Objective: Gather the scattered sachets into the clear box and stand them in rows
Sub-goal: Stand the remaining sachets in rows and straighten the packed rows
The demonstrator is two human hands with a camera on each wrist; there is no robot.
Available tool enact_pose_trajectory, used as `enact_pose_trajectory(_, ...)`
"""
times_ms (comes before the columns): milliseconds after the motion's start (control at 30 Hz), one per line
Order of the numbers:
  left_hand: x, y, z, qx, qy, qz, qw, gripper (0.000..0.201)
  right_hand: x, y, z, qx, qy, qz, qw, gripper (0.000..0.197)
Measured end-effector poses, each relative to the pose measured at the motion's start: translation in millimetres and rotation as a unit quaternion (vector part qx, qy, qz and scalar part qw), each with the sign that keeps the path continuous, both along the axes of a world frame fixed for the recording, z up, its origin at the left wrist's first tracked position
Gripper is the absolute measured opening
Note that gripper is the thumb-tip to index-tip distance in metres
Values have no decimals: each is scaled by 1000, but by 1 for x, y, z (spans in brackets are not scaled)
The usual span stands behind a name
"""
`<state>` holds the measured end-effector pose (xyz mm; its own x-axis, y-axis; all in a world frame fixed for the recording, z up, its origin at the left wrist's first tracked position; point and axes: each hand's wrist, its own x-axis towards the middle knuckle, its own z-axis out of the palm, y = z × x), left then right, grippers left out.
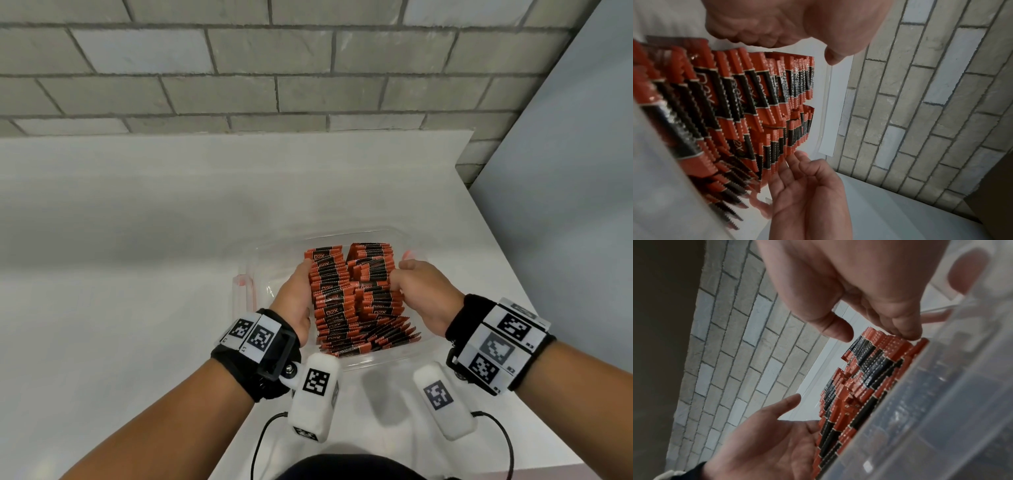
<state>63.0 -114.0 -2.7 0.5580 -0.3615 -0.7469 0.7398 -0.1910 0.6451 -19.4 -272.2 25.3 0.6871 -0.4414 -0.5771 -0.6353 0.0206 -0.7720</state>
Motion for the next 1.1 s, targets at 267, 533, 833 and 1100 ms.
enact_pose_trajectory(267, -1, -1, 8, -16, 3, 2, 1000, 45, 6, -1, -2, 26, -4, -14, 1000, 25)
enact_pose_trajectory(533, -1, -5, 16, 3, -3, 12, 1000, 36, 12, 0, -3, 36, -3, -4, 999, 24)
enact_pose_trajectory(833, 14, -7, 22, -21, 9, 40, 999, 59, 24, 2, 1, 17, -20, 9, 1000, 24)
enact_pose_trajectory(1100, 17, -11, 23, -24, 6, 43, 999, 44, 29, -1, 2, -1, -8, -5, 1000, 24)
